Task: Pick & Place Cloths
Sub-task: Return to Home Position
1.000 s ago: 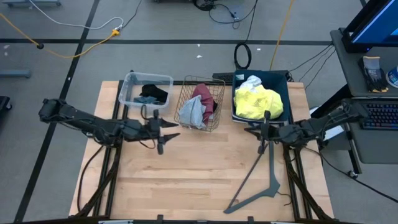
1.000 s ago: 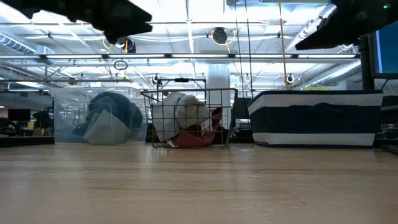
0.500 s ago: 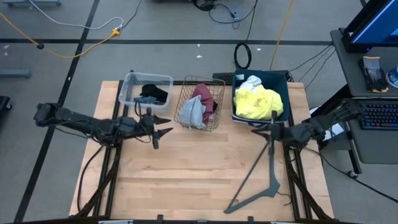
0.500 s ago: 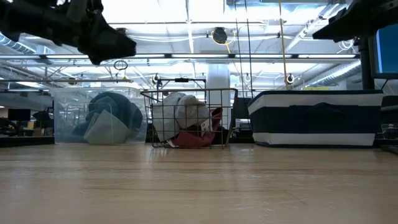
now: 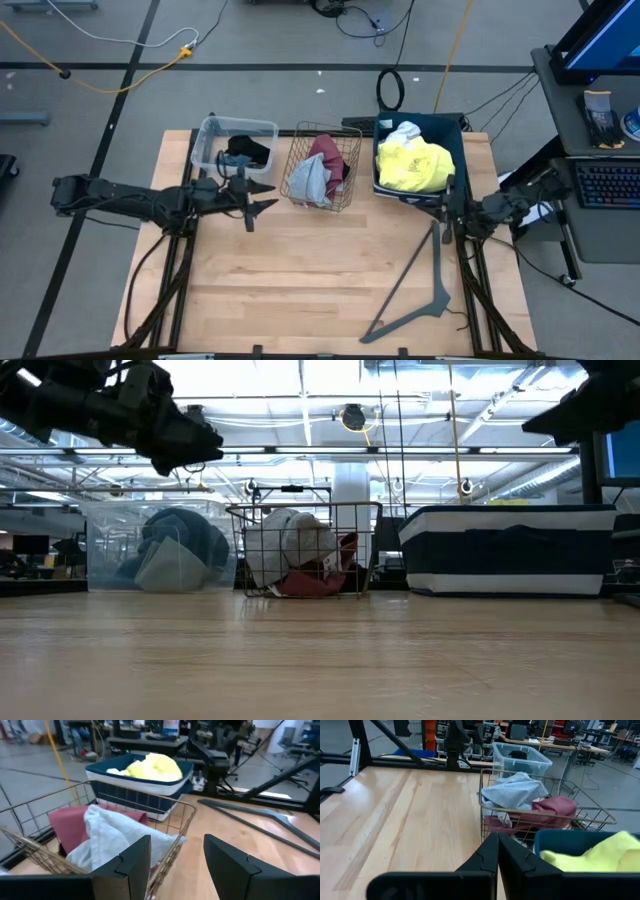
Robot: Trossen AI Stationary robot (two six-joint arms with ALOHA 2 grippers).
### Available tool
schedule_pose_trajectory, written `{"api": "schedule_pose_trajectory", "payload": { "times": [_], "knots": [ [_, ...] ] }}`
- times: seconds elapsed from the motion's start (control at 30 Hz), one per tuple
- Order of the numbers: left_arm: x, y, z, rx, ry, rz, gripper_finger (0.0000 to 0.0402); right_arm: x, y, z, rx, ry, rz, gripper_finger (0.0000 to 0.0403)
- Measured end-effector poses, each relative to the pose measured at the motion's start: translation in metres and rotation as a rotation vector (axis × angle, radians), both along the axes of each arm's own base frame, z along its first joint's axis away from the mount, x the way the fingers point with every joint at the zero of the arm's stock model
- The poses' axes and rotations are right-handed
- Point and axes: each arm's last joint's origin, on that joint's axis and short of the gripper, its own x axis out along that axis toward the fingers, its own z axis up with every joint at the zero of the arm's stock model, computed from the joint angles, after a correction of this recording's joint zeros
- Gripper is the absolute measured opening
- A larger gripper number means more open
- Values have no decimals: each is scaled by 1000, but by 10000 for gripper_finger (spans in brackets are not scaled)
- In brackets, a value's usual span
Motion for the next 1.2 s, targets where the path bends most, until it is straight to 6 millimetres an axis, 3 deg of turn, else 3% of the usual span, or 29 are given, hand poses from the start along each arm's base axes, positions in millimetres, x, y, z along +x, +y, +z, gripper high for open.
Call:
{"api": "schedule_pose_trajectory", "payload": {
  "times": [0.27, 0.53, 0.73, 1.2],
  "knots": [
    [-36, -4, -41, -38, -204, 27, 186, 8, 4, -30, 26, -116, 8, 0],
    [-41, -8, -35, -49, -209, -120, 186, 19, 13, -57, 77, -157, 157, 0],
    [-40, -10, -42, -37, -132, -160, 186, 21, 14, -67, 68, -170, 165, 0],
    [-52, -9, -26, 80, -254, -87, 186, 22, 15, -71, 31, -153, 166, 0]
  ]
}}
